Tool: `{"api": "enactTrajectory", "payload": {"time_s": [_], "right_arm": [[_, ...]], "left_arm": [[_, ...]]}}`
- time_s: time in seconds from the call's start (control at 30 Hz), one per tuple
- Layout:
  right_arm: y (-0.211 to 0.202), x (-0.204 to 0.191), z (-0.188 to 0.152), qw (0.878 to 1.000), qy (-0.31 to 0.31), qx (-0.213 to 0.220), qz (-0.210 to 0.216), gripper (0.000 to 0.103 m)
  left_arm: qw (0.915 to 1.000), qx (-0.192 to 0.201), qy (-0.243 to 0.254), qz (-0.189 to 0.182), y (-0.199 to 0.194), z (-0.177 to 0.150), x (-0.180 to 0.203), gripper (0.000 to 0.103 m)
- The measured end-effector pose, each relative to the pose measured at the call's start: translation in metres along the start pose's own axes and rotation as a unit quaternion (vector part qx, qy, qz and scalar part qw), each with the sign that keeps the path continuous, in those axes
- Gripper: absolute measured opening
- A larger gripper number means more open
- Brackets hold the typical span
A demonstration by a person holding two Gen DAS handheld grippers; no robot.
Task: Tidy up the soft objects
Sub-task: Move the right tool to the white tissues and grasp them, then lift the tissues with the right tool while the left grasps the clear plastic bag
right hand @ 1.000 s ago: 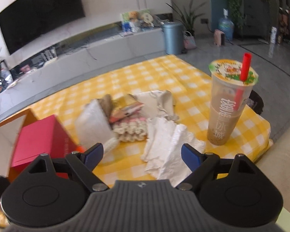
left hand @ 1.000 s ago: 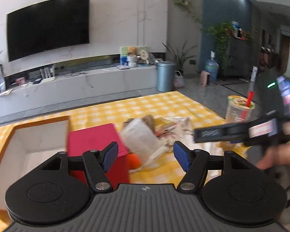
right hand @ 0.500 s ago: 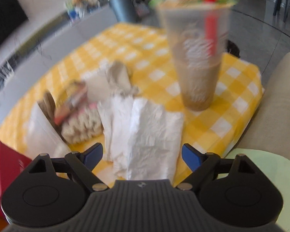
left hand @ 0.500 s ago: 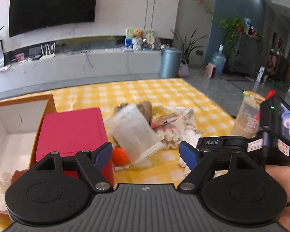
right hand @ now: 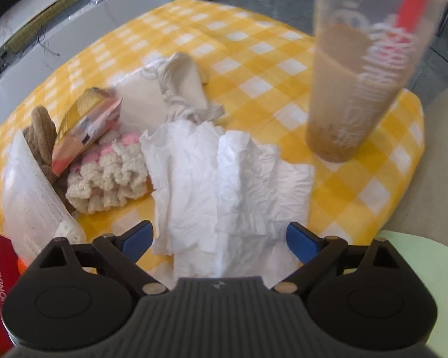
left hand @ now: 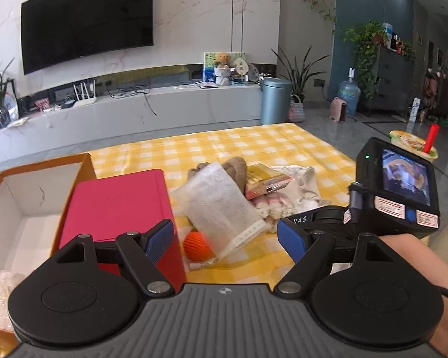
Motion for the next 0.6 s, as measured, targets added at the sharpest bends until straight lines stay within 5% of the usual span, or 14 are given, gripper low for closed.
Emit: {"api": "enactTrajectory", "payload": {"time_s": [0.27,0.6], "right_arm": [[0.009,-0.001,-0.002,0.999,-0.023,0.013,-0.027,0.093],[-0.006,0.005,-0.007,0.999,-0.023,0.032,-0.021,0.047]], "left_arm": [[0.9997,-0.012,-0.023,-0.005,-0.002,-0.006,-0.005,0.093],[0.9996,-0.015,-0.026,-0.003,-0.013,-0.010,-0.003,0.093]]}}
Point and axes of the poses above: each gripper's, at about its wrist camera, not at the fingertips, and y roughly the way its jaws point, x to its right, z to its top, the point moved 10 cm from there along y, roughly the way its jaws point, and after that the axes turned 12 degrees about -z, right-handed, at the moved point
